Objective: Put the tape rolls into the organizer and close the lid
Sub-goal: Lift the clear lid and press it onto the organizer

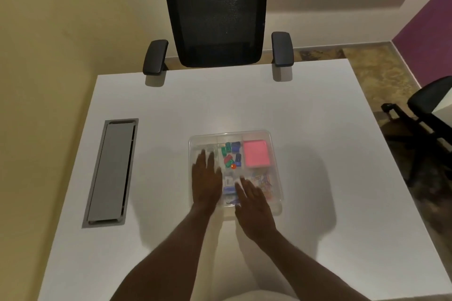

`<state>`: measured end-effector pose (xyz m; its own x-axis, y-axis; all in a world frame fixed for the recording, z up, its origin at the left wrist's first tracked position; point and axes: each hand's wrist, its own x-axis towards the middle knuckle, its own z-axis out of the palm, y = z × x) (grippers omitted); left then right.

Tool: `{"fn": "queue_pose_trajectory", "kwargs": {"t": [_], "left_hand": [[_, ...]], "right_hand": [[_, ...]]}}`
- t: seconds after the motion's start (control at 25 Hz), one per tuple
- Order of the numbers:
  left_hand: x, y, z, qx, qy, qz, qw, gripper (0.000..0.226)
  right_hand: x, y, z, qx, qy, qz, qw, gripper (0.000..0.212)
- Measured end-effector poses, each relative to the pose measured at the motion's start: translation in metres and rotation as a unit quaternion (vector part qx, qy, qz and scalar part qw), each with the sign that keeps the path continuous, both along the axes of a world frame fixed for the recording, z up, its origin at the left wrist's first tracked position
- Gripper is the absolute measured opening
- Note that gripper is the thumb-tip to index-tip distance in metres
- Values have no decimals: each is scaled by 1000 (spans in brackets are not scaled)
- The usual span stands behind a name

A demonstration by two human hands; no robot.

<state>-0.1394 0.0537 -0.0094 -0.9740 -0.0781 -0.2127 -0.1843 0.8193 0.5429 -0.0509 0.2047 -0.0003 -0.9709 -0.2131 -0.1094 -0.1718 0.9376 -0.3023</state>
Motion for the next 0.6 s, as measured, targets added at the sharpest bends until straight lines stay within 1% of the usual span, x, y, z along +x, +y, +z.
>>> {"fn": "queue_pose_trajectory", "kwargs": {"t": [0.04,0.08,0.2,0.24,0.28,0.32,0.36,0.4,0.44,0.52,0.6], "left_hand": [[18,4,-4,-9,-6,-27,1000,61],[34,7,-9,-24,-15,-47,998,63],[76,12,-22,-79,-55,-79,992,73],[84,12,-25,-88,-68,-77,991,76],[90,11,-27,-94,-78,-74,990,80],[93,10,-28,-99,-83,-73,989,82],[95,10,-29,-104,-85,-75,988,84],[96,9,-29,-109,-87,-78,987,84],[97,9,-29,-116,-86,-81,986,85],[98,10,-28,-134,-81,-86,984,84],[97,12,-27,-138,-90,-89,982,84]], "right_hand": [[4,6,-2,18,14,-20,1000,53],[8,12,-2,37,5,-51,998,53],[19,32,-8,56,-91,-148,983,71],[22,38,-11,65,-113,-154,979,76],[25,43,-13,69,-115,-146,980,85],[27,46,-15,75,-105,-134,982,96],[28,48,-17,78,-92,-122,985,102],[29,51,-17,83,-81,-113,987,101],[29,53,-17,87,-79,-106,987,93],[28,57,-19,89,-97,-109,985,68],[23,59,-19,85,-122,-107,983,72]]}}
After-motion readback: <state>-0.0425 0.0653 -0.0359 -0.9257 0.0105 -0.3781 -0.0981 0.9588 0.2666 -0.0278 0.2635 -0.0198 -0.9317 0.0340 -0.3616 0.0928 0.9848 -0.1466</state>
